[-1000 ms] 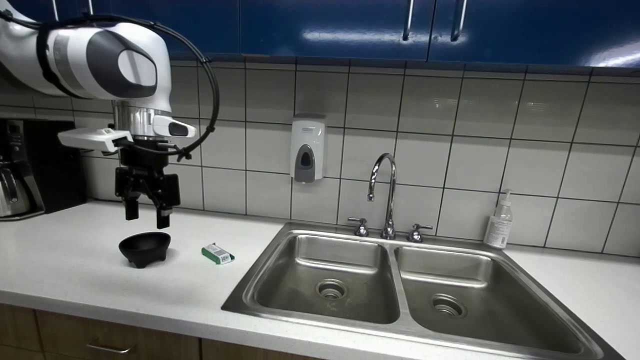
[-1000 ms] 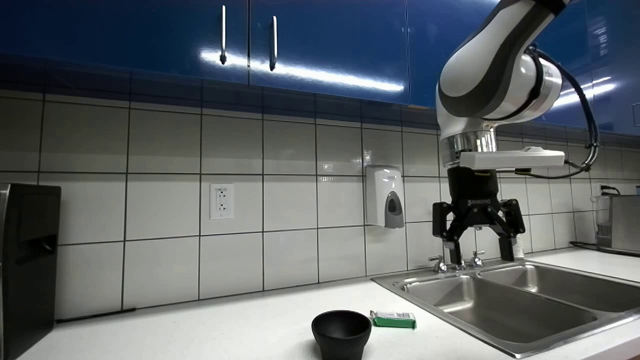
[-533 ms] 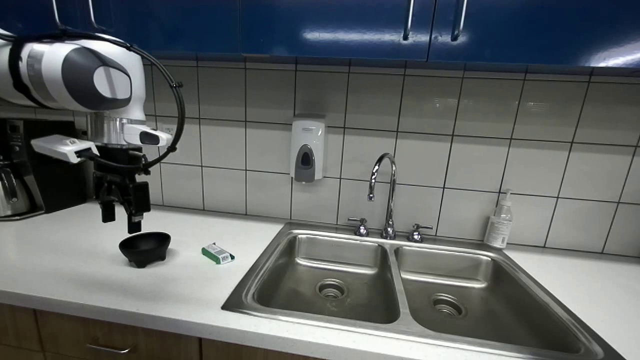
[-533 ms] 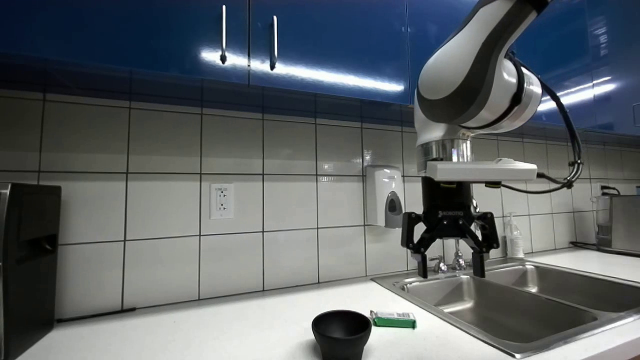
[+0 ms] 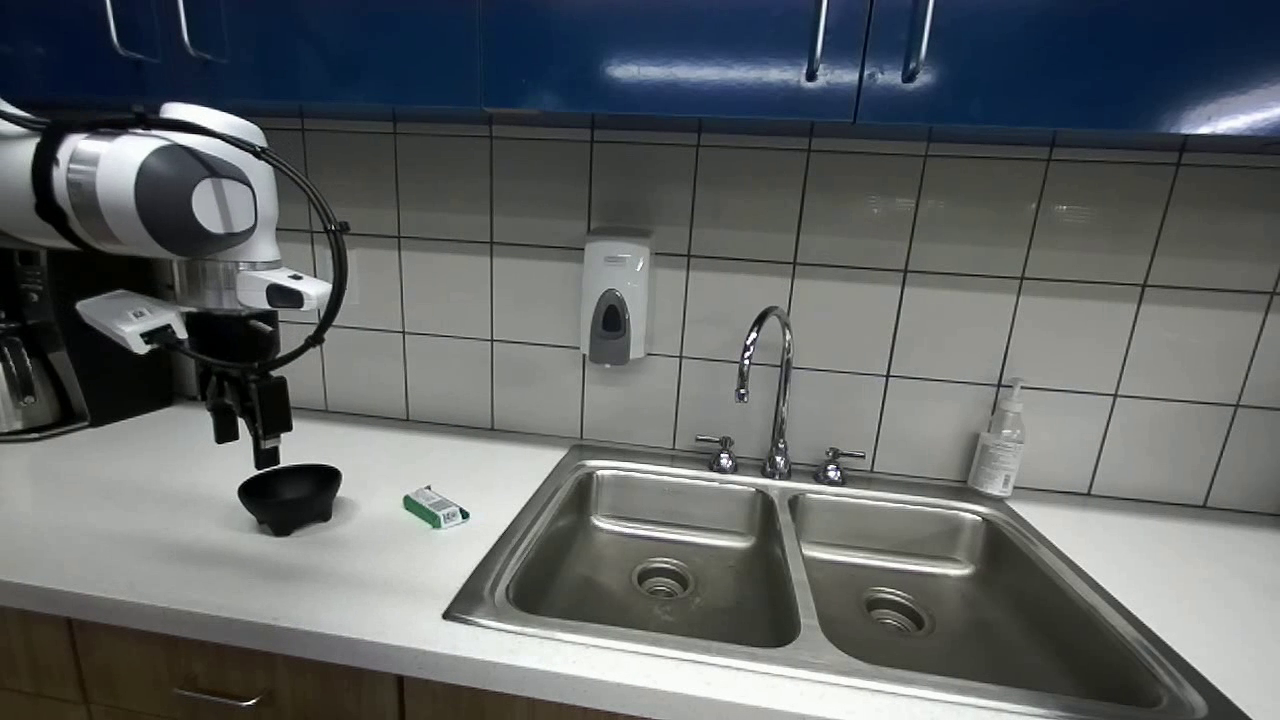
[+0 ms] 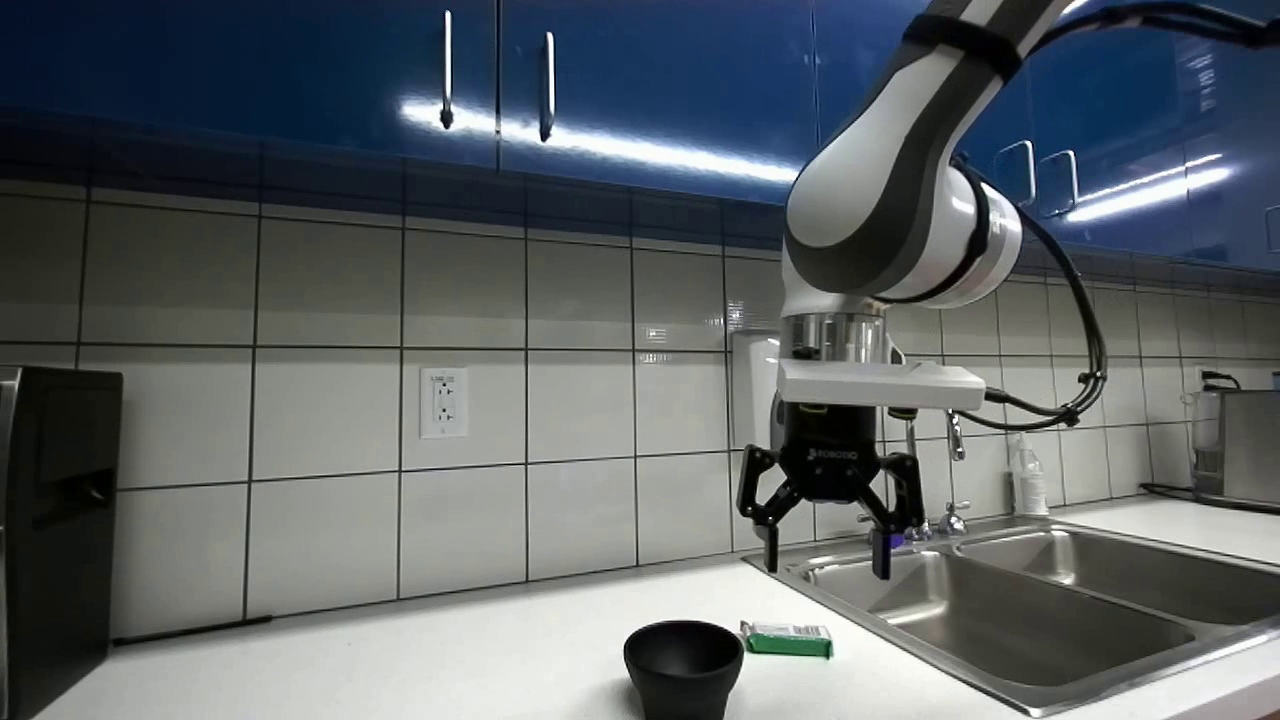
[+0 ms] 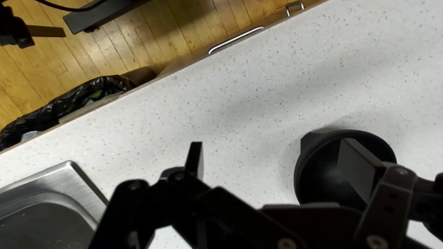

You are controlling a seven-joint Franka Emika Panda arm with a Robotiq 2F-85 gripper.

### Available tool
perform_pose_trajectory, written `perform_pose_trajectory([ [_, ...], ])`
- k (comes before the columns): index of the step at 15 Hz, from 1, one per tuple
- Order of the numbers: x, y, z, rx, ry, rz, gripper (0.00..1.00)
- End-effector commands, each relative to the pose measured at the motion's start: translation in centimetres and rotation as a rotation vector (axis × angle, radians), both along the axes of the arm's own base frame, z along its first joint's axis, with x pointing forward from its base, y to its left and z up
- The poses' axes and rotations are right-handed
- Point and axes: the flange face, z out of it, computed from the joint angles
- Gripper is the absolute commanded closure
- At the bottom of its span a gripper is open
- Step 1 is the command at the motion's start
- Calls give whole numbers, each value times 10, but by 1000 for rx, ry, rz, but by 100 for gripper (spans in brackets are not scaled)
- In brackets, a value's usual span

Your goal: Put the bowl into the sink

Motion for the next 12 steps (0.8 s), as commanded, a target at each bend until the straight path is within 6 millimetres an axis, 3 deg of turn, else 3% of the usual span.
perform_pose_trajectory([
  [1, 28, 18, -10, -2, -7, -29, 0],
  [12, 91, 39, -53, -46, 39, -55, 0],
])
